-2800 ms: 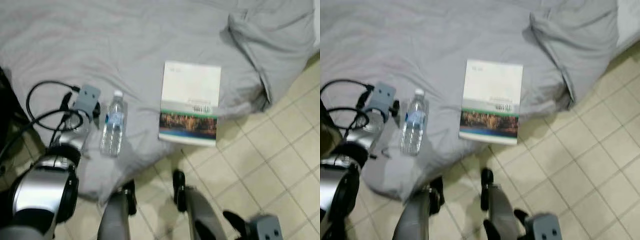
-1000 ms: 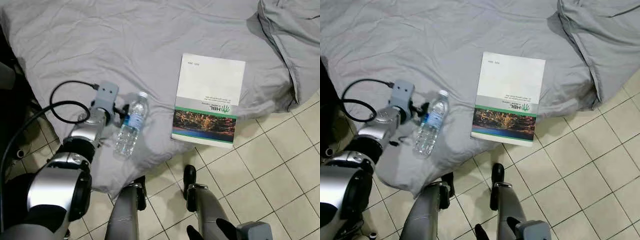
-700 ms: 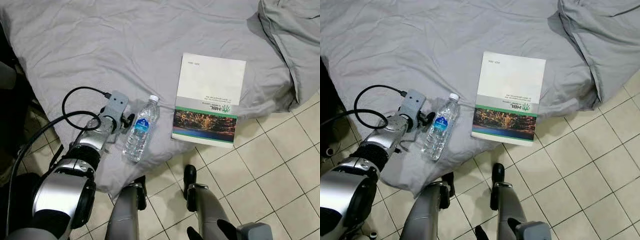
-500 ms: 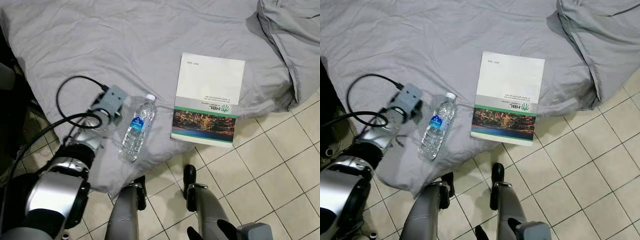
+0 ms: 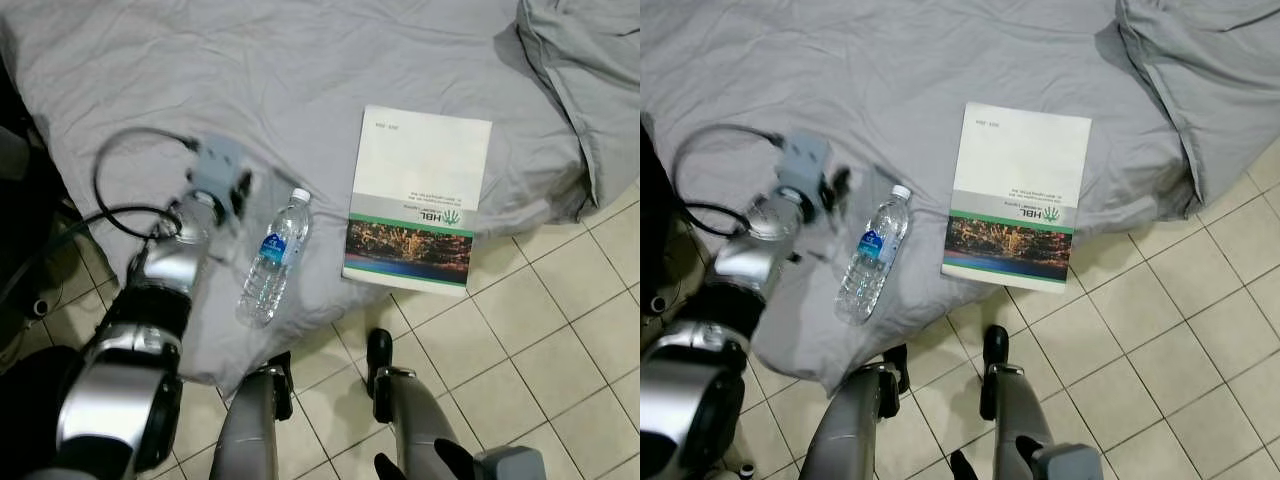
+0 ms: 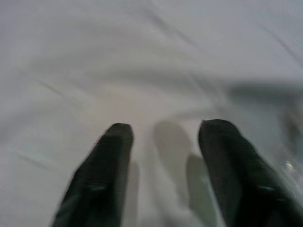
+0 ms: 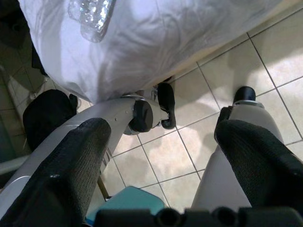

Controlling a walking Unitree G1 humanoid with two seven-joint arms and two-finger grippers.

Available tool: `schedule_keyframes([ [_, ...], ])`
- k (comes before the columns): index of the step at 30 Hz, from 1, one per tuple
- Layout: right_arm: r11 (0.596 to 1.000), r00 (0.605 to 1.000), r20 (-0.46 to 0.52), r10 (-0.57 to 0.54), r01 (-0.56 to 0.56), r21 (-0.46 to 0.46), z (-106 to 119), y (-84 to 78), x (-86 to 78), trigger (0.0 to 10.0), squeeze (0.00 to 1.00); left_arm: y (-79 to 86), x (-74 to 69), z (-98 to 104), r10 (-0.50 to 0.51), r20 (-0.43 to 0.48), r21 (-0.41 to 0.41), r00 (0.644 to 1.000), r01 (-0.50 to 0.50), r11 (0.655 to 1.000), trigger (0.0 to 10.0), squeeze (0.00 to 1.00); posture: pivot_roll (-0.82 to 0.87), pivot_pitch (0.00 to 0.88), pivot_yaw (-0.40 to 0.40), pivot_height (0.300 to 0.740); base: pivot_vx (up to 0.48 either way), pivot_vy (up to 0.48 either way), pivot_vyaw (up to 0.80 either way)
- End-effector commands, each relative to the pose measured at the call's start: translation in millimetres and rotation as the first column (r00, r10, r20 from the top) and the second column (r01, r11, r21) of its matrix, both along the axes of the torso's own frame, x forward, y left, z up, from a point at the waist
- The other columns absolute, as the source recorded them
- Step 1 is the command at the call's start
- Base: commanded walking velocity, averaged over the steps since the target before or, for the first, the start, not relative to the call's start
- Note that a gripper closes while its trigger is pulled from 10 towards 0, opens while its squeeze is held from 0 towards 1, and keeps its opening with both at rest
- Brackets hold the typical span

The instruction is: Clean up the room

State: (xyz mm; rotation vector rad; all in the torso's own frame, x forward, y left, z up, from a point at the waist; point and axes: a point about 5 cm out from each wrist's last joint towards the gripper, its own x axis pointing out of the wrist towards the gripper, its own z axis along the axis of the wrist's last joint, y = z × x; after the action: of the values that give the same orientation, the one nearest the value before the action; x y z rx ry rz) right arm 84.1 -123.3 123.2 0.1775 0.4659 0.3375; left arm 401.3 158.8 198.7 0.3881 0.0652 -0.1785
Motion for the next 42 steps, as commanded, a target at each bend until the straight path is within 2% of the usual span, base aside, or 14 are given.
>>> schedule_keyframes([
  [1,1.000,0.996,-0.084,0.007,-0.007,0.005,-10.7,2.4,-9.7,10.0,0.00,11.3,-6.7,-20.3,0.022,-0.070,0.031,0.997,-0.020,0.999,0.0,0.00,-0.12,0.825,0.138,0.740,0.000,0.000,0.00],
  [3,1.000,0.996,-0.084,0.009,-0.009,0.005,-10.8,2.5,-9.5,10.0,0.00,13.2,-7.6,-24.1,0.026,-0.082,0.044,0.996,-0.022,0.999,0.0,0.00,-0.13,0.828,0.135,0.740,0.000,0.000,0.00],
  [9,1.000,0.996,-0.086,0.012,-0.012,0.003,-10.5,1.1,-10.0,10.0,0.00,1.0,-11.2,-23.2,-0.041,-0.102,0.035,0.994,0.045,0.998,0.0,0.00,-0.13,0.834,0.127,0.740,0.000,0.000,0.00],
  [13,1.000,0.996,-0.090,0.017,-0.017,0.001,-10.5,0.6,-10.9,10.0,0.00,-9.5,-19.1,-19.3,-0.100,-0.110,0.004,0.989,0.101,0.995,0.0,0.00,-0.13,0.836,0.124,0.740,0.000,0.000,0.00],
  [19,1.000,0.996,-0.091,0.020,-0.020,0.004,-10.8,1.6,-10.8,10.0,0.00,-19.8,-24.7,-22.7,-0.167,-0.132,0.020,0.977,0.171,0.985,0.0,0.00,-0.12,0.836,0.127,0.740,0.000,0.000,0.00],
  [20,1.000,0.996,-0.092,0.022,-0.021,0.005,-11.3,2.2,-11.0,10.0,0.00,-24.1,-27.5,-27.8,-0.184,-0.145,0.050,0.972,0.192,0.980,10.0,0.00,-0.12,0.836,0.128,0.740,0.000,0.000,0.00],
  [26,1.000,0.995,-0.094,0.026,-0.026,0.007,-12.1,2.9,-11.1,10.0,0.00,-33.7,-30.1,-43.1,-0.181,-0.158,0.133,0.971,0.203,0.970,10.0,0.00,-0.12,0.835,0.126,0.740,0.000,0.000,0.00],
  [33,1.000,0.995,-0.098,0.031,-0.031,0.008,-14.4,4.2,-11.7,10.0,0.00,-56.0,-39.3,-72.4,-0.190,-0.193,0.160,0.963,0.222,0.962,10.0,0.00,-0.13,0.813,0.127,0.740,0.000,0.000,0.00],
  [39,1.000,0.996,-0.090,0.022,-0.021,0.004,-13.2,3.0,-10.3,10.0,0.00,-60.1,-41.3,-75.1,-0.204,-0.186,0.164,0.961,0.235,0.958,10.0,0.00,-0.14,0.809,0.126,0.740,0.000,0.000,0.00],
  [42,1.000,0.995,-0.096,0.019,-0.019,-0.001,-14.7,1.9,-12.6,10.0,0.00,-69.4,-47.1,-73.8,-0.262,-0.152,0.199,0.953,0.289,0.936,10.0,0.00,-0.14,0.804,0.130,0.740,0.000,0.000,0.00],
])
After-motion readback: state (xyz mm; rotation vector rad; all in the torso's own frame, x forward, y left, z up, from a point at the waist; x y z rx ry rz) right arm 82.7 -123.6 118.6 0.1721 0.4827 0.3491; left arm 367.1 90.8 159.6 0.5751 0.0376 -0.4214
